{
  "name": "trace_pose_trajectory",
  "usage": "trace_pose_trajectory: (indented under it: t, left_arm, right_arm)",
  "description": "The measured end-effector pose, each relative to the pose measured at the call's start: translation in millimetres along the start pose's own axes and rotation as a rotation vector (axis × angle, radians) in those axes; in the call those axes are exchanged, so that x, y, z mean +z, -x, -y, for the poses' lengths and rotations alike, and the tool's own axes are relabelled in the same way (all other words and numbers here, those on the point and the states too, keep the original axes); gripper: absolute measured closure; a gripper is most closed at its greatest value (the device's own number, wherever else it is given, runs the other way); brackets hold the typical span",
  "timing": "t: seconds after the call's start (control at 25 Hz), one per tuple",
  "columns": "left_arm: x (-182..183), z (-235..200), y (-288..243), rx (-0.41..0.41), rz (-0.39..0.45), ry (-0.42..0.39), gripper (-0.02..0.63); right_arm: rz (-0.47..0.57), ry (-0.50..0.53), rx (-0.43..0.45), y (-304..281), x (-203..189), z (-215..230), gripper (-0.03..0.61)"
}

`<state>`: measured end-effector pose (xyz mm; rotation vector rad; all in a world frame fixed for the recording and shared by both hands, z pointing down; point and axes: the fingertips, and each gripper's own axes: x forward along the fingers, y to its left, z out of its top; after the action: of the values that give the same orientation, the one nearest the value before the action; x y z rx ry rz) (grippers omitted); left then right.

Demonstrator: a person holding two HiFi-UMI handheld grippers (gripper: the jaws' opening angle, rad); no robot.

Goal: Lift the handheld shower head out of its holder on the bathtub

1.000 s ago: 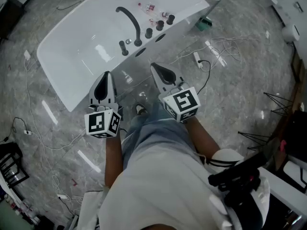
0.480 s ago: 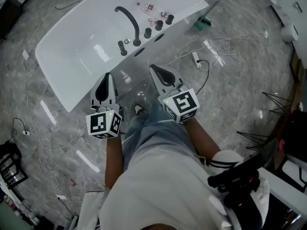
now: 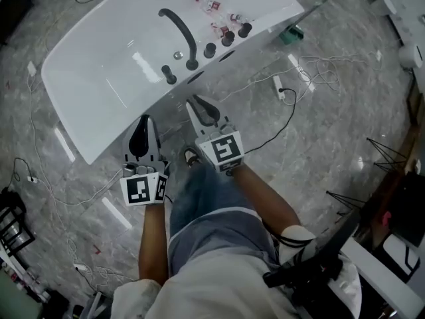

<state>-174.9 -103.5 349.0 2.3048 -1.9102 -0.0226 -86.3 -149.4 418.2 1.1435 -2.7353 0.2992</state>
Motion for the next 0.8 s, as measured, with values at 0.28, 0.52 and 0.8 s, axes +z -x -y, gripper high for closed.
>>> trace_pose_trajectory:
  t: [0.28, 0.52, 0.8]
  left_arm:
    - [-186, -113, -166, 0.062, -0.024, 0.057, 0.594]
    - [-272, -131, -241, 0.101, -0.039, 0.085, 0.594]
    - [-293, -145, -243, 0.153, -0.051, 0.081, 0.594]
  right_arm:
    - [-0.125, 0.030, 0.014, -252, -222, 92, 0.426]
    - [-0.215, 0.084, 0.042, -350, -338, 144, 0.403]
    - [-0.232, 0.167, 0.027, -389, -361, 153, 0.443]
